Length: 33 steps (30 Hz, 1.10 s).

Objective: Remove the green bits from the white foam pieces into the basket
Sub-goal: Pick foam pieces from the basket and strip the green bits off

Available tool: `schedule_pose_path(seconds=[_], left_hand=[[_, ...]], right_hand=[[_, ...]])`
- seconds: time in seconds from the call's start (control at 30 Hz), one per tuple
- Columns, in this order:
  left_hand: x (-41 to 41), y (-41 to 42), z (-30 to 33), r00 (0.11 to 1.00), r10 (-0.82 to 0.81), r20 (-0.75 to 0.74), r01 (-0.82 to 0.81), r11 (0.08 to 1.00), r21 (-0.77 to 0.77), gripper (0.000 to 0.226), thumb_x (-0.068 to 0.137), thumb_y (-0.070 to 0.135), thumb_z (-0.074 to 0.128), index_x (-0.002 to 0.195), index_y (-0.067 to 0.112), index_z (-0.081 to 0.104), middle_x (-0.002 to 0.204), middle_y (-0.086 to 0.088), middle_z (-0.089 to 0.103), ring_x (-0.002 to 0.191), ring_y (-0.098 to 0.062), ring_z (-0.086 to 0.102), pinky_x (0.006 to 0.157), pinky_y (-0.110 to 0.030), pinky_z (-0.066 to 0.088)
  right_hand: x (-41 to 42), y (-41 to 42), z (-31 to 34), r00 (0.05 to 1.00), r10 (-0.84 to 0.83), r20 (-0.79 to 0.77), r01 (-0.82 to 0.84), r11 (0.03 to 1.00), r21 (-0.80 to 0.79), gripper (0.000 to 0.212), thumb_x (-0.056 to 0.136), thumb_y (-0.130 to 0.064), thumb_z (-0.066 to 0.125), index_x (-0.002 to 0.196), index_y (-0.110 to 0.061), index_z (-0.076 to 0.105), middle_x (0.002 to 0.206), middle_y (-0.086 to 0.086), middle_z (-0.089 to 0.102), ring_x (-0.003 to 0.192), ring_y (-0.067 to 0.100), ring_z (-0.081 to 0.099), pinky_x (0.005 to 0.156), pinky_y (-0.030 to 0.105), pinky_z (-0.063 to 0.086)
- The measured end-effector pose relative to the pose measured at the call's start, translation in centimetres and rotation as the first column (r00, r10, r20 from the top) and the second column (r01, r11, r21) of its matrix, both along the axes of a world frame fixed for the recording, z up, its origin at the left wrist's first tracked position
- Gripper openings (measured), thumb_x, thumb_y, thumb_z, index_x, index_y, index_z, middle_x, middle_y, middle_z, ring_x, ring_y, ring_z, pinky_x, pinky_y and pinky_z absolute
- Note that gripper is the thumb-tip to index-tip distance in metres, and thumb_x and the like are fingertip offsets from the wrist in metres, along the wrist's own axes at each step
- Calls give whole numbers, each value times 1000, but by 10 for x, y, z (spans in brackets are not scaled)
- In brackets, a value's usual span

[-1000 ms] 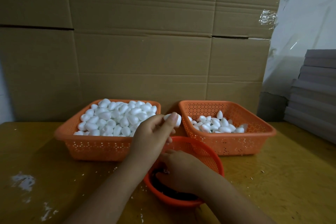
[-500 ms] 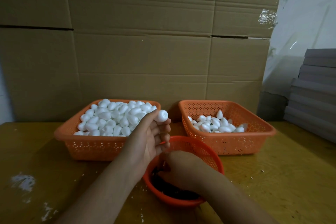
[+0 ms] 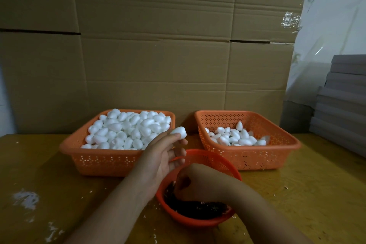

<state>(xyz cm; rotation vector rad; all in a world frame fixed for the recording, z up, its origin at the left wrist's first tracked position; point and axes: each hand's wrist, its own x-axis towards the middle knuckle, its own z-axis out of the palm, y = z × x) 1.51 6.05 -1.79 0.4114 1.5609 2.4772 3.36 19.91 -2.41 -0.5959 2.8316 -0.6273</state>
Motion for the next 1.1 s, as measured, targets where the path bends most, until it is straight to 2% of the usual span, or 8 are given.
schedule_pose_path(seconds=[0.27, 0.37, 0.47, 0.57, 0.63, 0.7, 0.8, 1.1], left_hand=[[-1, 3, -4, 1000, 12, -27, -13, 999, -36, 40, 67, 31, 67, 103, 14, 64, 80, -2, 67, 64, -11, 60, 57, -24, 50], [-2, 2, -4, 1000, 16, -14, -16, 1000, -26, 39, 68, 30, 67, 104, 14, 64, 79, -2, 67, 63, -11, 60, 56, -25, 50], [-3, 2, -4, 1000, 18, -10, -18, 1000, -23, 25, 82, 23, 63, 105, 14, 63, 80, -2, 67, 63, -11, 60, 57, -25, 49], [-3, 3, -5, 999, 32, -12, -32, 999, -26, 18, 91, 20, 57, 105, 13, 64, 79, -2, 67, 63, -11, 60, 57, -25, 50], [-3, 4, -5, 999, 43, -19, -43, 999, -33, 19, 90, 22, 58, 105, 13, 64, 78, -2, 67, 62, -10, 61, 56, -24, 50], [-3, 4, -5, 999, 45, -28, -46, 998, -36, 25, 86, 28, 61, 106, 13, 64, 78, -3, 67, 62, -11, 61, 56, -25, 50], [-2, 4, -5, 998, 45, -43, -47, 998, -42, 43, 72, 38, 65, 107, 13, 65, 80, -3, 67, 63, -11, 61, 56, -25, 51], [-2, 4, -6, 999, 49, -15, -49, 998, -32, 48, 70, 45, 66, 107, 15, 68, 79, -3, 69, 63, -11, 62, 58, -24, 52]], right_hand=[[1, 1, 5, 997, 72, 27, -72, 997, -25, 20, 89, -14, 63, 106, -19, 74, 111, -3, 71, 100, 13, 64, 91, 29, 52], [-2, 7, 7, 999, 52, 16, -51, 996, -73, 18, 90, -15, 64, 105, -16, 75, 102, 3, 74, 83, 9, 66, 79, 23, 53], [-6, 17, 16, 1000, 16, 21, -13, 985, -169, 16, 93, -13, 61, 101, -7, 73, 95, 9, 75, 72, 7, 65, 71, 20, 53], [-9, 27, 27, 992, -126, -32, 111, 951, -288, 17, 94, -18, 60, 92, -7, 73, 84, 7, 73, 64, 5, 62, 60, 15, 49], [-12, 29, 28, 936, -319, -151, 234, 881, -411, 21, 94, -25, 62, 85, -8, 72, 70, 2, 66, 57, 5, 54, 57, 19, 43], [-12, 29, 28, 855, -476, -205, 260, 736, -625, 26, 93, -27, 63, 74, -10, 68, 61, -1, 59, 53, 5, 49, 57, 22, 40], [-8, 24, 31, 837, -522, -164, 184, 551, -814, 23, 93, -25, 63, 74, -13, 68, 62, -3, 61, 56, 2, 53, 59, 20, 44], [-6, 15, 27, 850, -505, -149, 125, 470, -874, 12, 90, -19, 66, 87, -14, 76, 68, -10, 68, 64, -6, 57, 62, 13, 46]])
